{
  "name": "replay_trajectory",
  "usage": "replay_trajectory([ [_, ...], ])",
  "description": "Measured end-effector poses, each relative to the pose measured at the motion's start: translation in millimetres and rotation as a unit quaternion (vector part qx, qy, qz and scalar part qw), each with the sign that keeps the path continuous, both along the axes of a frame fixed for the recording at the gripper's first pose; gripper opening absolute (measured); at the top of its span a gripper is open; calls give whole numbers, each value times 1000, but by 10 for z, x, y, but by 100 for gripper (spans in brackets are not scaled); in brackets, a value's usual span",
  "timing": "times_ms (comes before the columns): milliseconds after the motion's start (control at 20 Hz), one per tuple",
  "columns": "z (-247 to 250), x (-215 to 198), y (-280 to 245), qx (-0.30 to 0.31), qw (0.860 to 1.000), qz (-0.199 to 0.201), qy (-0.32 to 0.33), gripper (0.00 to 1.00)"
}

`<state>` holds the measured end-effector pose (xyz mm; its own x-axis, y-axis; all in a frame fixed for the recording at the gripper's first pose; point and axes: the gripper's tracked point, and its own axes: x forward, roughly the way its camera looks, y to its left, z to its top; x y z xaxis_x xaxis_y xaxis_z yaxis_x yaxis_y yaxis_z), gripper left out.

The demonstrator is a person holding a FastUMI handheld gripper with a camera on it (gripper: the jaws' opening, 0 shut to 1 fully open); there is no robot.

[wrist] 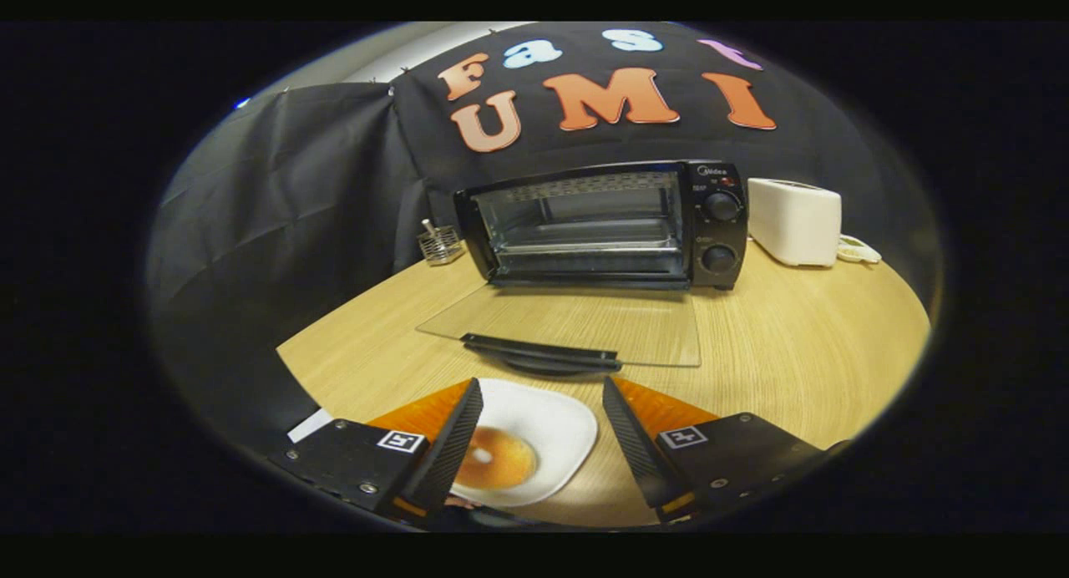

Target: Open the toaster oven, put the food inside, and close the toaster oven door.

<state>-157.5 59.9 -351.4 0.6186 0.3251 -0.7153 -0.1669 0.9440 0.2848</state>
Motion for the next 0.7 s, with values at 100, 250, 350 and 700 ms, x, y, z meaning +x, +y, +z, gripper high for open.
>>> replay_trajectory([
  [100, 60, -185, 74, 7, 1000, 26, 3, 87],
  [250, 68, -379, 173, 0, 998, 68, 4, 88],
  [350, -51, -490, 168, -19, 996, 84, 23, 88],
  [700, -169, -608, 223, -34, 993, 104, 39, 76],
])
